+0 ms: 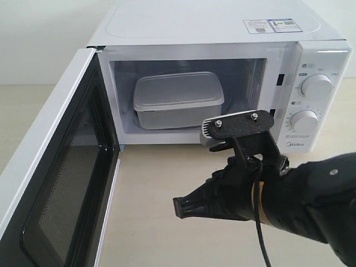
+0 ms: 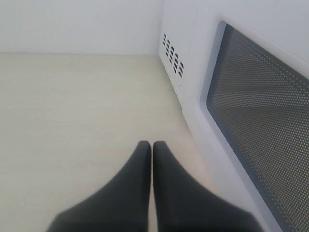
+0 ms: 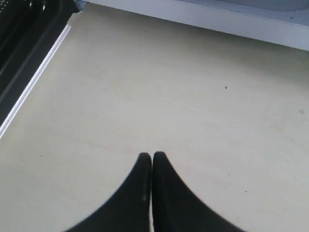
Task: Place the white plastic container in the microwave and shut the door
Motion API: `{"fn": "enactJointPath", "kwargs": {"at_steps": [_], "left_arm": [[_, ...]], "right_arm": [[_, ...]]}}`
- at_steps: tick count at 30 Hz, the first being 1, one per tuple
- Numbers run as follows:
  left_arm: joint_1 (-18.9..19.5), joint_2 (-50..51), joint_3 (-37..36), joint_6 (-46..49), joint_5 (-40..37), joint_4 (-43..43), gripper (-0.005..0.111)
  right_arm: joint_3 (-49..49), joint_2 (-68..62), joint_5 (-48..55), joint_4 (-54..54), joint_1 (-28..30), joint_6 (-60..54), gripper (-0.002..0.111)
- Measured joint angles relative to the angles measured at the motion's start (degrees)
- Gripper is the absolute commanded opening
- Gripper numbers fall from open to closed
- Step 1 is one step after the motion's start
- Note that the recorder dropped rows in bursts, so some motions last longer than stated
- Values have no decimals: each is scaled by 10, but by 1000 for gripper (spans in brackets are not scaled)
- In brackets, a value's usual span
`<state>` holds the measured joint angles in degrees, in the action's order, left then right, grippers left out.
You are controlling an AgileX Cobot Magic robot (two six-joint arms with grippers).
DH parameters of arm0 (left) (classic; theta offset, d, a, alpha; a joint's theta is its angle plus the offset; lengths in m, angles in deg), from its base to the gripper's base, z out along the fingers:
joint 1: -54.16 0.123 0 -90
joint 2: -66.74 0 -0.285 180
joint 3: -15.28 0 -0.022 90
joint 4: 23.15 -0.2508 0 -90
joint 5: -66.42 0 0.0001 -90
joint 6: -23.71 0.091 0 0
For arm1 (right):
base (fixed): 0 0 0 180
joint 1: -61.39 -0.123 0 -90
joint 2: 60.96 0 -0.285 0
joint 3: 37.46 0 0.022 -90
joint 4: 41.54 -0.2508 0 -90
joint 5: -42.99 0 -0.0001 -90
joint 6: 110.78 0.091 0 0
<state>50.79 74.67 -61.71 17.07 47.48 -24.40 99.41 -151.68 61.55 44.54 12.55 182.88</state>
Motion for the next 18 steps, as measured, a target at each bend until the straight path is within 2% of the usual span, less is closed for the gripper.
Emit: {"fn": "enactJointPath", "kwargs": {"at_steps": [4, 7, 14, 18], "left_arm": [[0, 0, 0, 0, 0, 0, 4], [0, 0, 0, 0, 0, 0, 4], [0, 0, 0, 0, 0, 0, 4], [0, 0, 0, 0, 0, 0, 4]], "right_arm": [[20, 0, -78, -127, 25, -154, 0], [24, 0, -139, -282, 43, -340, 0], [24, -1, -186, -620, 61, -708, 0], [24, -1, -214, -784, 61, -875, 0]]}}
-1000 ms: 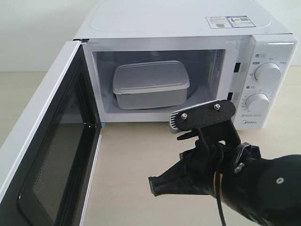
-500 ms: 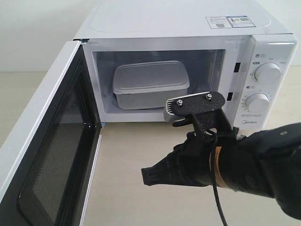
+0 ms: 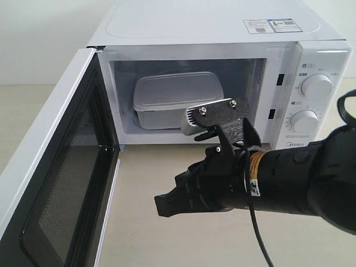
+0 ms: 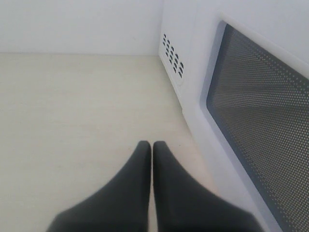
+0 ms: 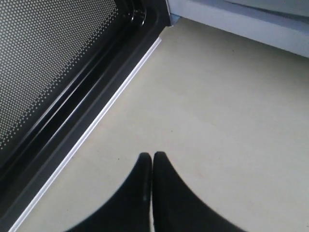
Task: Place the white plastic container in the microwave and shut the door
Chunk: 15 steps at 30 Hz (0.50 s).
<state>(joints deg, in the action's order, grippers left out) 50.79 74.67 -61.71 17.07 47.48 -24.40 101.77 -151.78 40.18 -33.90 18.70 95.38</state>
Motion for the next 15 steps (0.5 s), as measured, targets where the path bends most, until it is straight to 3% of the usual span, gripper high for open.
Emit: {"fn": "enactJointPath", "kwargs": {"at_steps": [8, 15], "left_arm": [[0, 0, 0, 0, 0, 0, 4], [0, 0, 0, 0, 0, 0, 4]], "right_arm": [[0, -1, -21, -213, 0, -220, 0], [0, -48, -106, -248, 0, -238, 0]]}}
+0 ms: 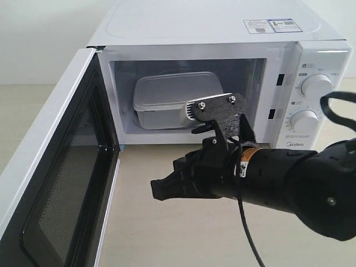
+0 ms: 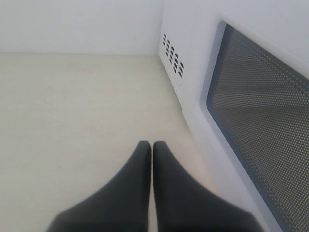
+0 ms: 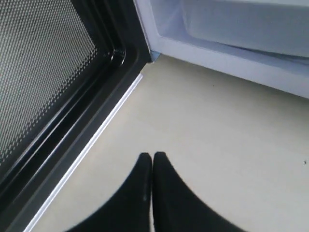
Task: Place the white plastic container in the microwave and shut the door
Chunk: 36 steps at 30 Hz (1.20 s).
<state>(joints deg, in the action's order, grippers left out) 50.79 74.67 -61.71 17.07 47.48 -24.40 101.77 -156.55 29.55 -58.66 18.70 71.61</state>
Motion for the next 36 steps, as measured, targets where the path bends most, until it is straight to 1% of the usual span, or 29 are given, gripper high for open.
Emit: {"fn": "enactJointPath", "kwargs": {"at_steps": [8, 12, 16, 26, 31, 32, 36], "left_arm": [[0, 0, 0, 0, 0, 0, 4], [0, 0, 0, 0, 0, 0, 4], [0, 0, 0, 0, 0, 0, 4], [0, 0, 0, 0, 0, 0, 4], [0, 0, 0, 0, 0, 0, 4], [0, 0, 0, 0, 0, 0, 4], [0, 0, 0, 0, 0, 0, 4]], "right_arm": [[-1, -64, -163, -3, -12, 12, 0], [-52, -87, -316, -5, -12, 23, 0], [-96, -89, -406, -12, -12, 34, 0], [-108, -90, -420, 6, -12, 36, 0], [-107, -90, -436, -16, -12, 22, 0], [-101, -90, -437, -35, -12, 12, 0], [-64, -90, -430, -51, -12, -8, 0]]}}
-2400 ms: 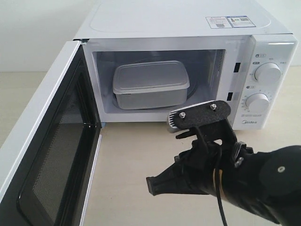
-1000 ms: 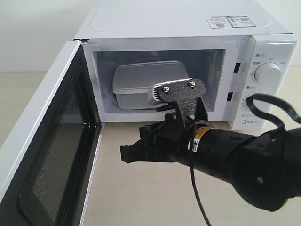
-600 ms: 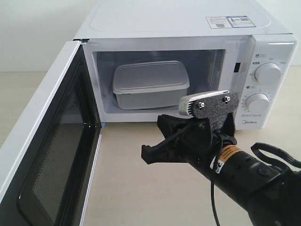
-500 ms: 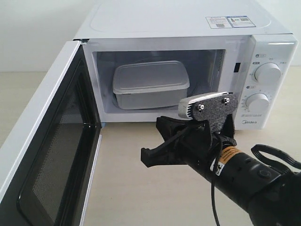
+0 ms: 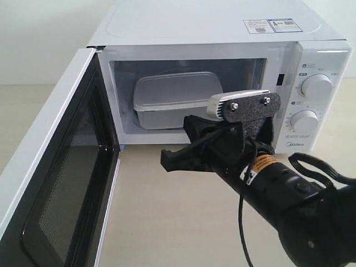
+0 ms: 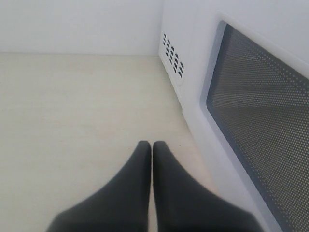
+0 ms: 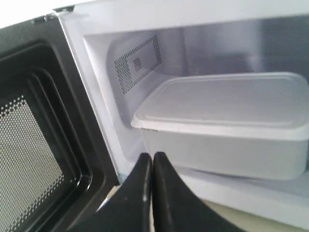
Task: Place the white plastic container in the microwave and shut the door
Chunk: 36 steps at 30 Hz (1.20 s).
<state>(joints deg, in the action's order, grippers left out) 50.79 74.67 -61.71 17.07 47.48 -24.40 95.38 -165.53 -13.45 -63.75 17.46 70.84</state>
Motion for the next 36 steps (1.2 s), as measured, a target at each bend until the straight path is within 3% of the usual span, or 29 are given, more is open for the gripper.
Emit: {"fn": "enactJointPath", "kwargs": {"at_steps": [13, 36], "left_arm": [[0, 0, 0, 0, 0, 0, 4], [0, 0, 0, 0, 0, 0, 4]], "right_arm": [[121, -144, -24, -44, 0, -115, 0], [219, -238, -52, -119, 0, -160, 0]]}}
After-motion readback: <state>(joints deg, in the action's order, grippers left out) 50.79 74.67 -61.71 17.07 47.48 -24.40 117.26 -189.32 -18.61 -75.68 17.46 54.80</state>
